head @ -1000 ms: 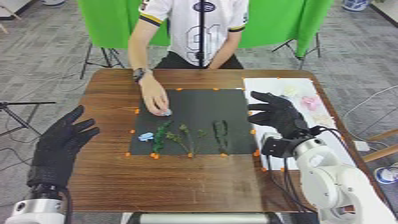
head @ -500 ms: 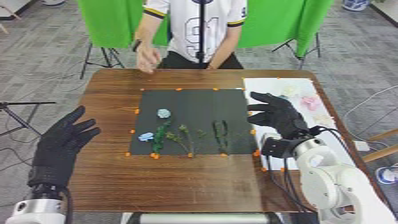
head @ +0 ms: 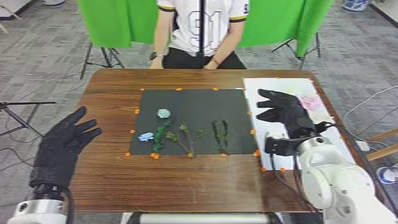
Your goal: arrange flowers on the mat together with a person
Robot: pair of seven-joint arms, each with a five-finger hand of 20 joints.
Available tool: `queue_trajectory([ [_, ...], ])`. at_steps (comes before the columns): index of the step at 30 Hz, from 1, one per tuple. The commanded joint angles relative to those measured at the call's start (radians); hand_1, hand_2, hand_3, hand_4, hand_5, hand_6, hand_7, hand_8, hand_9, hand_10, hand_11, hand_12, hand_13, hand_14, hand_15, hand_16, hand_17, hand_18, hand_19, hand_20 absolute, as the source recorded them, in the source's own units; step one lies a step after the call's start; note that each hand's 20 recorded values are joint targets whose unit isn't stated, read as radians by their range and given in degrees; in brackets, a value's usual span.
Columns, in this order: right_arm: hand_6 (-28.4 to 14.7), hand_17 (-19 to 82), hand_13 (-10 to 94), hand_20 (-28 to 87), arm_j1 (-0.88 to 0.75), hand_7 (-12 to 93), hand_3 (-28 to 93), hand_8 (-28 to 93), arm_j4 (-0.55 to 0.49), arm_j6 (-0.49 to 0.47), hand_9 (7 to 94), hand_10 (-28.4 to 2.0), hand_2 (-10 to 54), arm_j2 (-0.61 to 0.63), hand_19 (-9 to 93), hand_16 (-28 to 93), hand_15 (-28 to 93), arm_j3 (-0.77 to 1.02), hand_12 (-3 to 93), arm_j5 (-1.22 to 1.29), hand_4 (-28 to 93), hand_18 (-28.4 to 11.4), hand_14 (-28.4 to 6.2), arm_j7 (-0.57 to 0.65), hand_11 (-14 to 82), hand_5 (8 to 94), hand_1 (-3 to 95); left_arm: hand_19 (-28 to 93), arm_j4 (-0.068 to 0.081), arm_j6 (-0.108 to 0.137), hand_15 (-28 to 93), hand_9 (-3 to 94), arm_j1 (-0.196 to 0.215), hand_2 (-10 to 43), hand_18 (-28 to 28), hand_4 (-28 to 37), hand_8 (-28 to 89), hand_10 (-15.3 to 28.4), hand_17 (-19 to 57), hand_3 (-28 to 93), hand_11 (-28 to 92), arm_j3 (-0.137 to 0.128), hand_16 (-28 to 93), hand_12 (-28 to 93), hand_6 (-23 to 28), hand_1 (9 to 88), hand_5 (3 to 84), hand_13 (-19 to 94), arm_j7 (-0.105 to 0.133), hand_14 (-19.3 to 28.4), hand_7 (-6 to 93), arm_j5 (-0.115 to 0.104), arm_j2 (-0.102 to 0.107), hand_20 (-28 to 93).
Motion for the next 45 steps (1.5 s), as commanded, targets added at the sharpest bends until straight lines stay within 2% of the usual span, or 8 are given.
queue_trajectory([
  [1, -1.4, 16, 47, 15, 0.018, 13, 75, -11, -0.012, 0.088, 50.0, -18.2, 3.9, 0.086, 64, 8, 58, 0.018, 14.8, -0.172, -24, -23.6, -19.2, 0.093, 17.2, 49.3, 23.2, 51, -0.003, 0.011, 58, 35.0, 0.015, 5.7, 21.7, -28.3, -10, 19.5, -9.0, 80, 29, 0.004, -12, 9, 7.5, 21.6, 36.0, 25, 0.006, 26.5, 14.9, -0.002, 0.006, 11],
  [11, -1.9, 19, 48, 14, 0.061, 13, 73, -11, 0.053, 0.113, 47.2, -19.4, 3.8, 0.207, 68, 7, 60, 0.001, 14.0, -0.616, -23, -23.7, -19.5, 0.334, 15.1, 49.1, 24.6, 51, -0.007, 0.024, 58, 35.1, 0.019, 5.9, 22.0, -28.3, -11, 19.7, -9.0, 80, 29, 0.013, -12, 10, 7.7, 21.8, 36.2, 25, 0.005, 26.6, 15.0, -0.002, 0.010, 11],
  [20, -1.6, 22, 50, 11, 0.141, 12, 73, -10, 0.147, -0.047, 44.5, -20.0, 2.6, 0.279, 72, 7, 60, -0.079, 14.1, -0.925, -23, -23.7, -19.1, 0.518, 12.0, 47.7, 25.1, 51, -0.006, 0.018, 58, 35.1, 0.017, 5.9, 21.9, -28.3, -11, 19.7, -9.0, 80, 30, 0.018, -12, 9, 7.9, 21.9, 36.3, 25, 0.014, 26.6, 15.2, -0.005, 0.014, 11],
  [24, -1.7, 23, 51, 9, 0.180, 11, 73, -10, 0.209, -0.129, 45.1, -21.9, 1.5, 0.292, 73, 7, 59, -0.111, 13.2, -0.963, -23, -23.8, -19.6, 0.532, 10.4, 48.5, 26.4, 52, -0.009, 0.031, 58, 35.1, 0.025, 5.9, 22.0, -28.3, -11, 19.8, -9.0, 80, 30, 0.019, -12, 9, 7.8, 21.9, 36.3, 25, 0.029, 26.6, 15.4, -0.018, 0.025, 10],
  [27, -1.7, 24, 51, 8, 0.211, 11, 73, -10, 0.244, -0.163, 45.3, -22.3, 0.9, 0.315, 74, 7, 59, -0.134, 13.1, -0.944, -23, -23.8, -19.5, 0.553, 9.9, 48.5, 27.0, 52, -0.007, 0.020, 58, 35.1, 0.017, 5.9, 22.0, -28.3, -11, 19.7, -9.0, 80, 30, 0.015, -12, 9, 7.8, 22.0, 36.3, 25, 0.014, 26.5, 15.4, -0.009, 0.024, 10],
  [35, -1.5, 24, 53, 6, 0.274, 11, 73, -10, 0.338, -0.333, 45.6, -22.5, -2.0, 0.333, 75, 7, 58, -0.170, 13.0, -0.912, -23, -23.8, -19.5, 0.588, 9.8, 47.7, 30.1, 51, -0.009, 0.016, 58, 35.1, 0.011, 5.7, 21.9, -28.3, -11, 19.8, -9.0, 80, 30, 0.012, -12, 9, 7.8, 21.9, 36.2, 25, 0.014, 26.5, 15.3, -0.005, 0.024, 10],
  [41, -1.0, 24, 53, 5, 0.334, 11, 74, -10, 0.417, -0.379, 46.8, -22.5, -4.1, 0.324, 75, 6, 57, -0.224, 12.9, -0.876, -23, -23.8, -19.3, 0.573, 9.9, 47.9, 32.8, 51, -0.007, 0.013, 59, 35.1, 0.016, 5.7, 21.9, -28.3, -11, 19.7, -9.0, 80, 30, 0.010, -12, 9, 7.9, 21.9, 36.2, 25, 0.009, 26.6, 15.3, -0.006, 0.017, 10],
  [45, 2.3, 25, 57, 4, 0.394, 15, 75, -12, 0.474, -0.297, 52.9, -19.3, -5.7, 0.359, 74, 6, 54, -0.345, 12.5, -0.983, -26, -22.2, -16.6, 0.533, 11.9, 52.5, 39.3, 51, -0.004, 0.013, 58, 35.2, 0.010, 5.7, 22.0, -28.3, -11, 19.8, -9.0, 80, 30, 0.019, -12, 9, 7.9, 22.0, 36.2, 25, 0.019, 26.6, 15.3, -0.008, 0.022, 10],
])
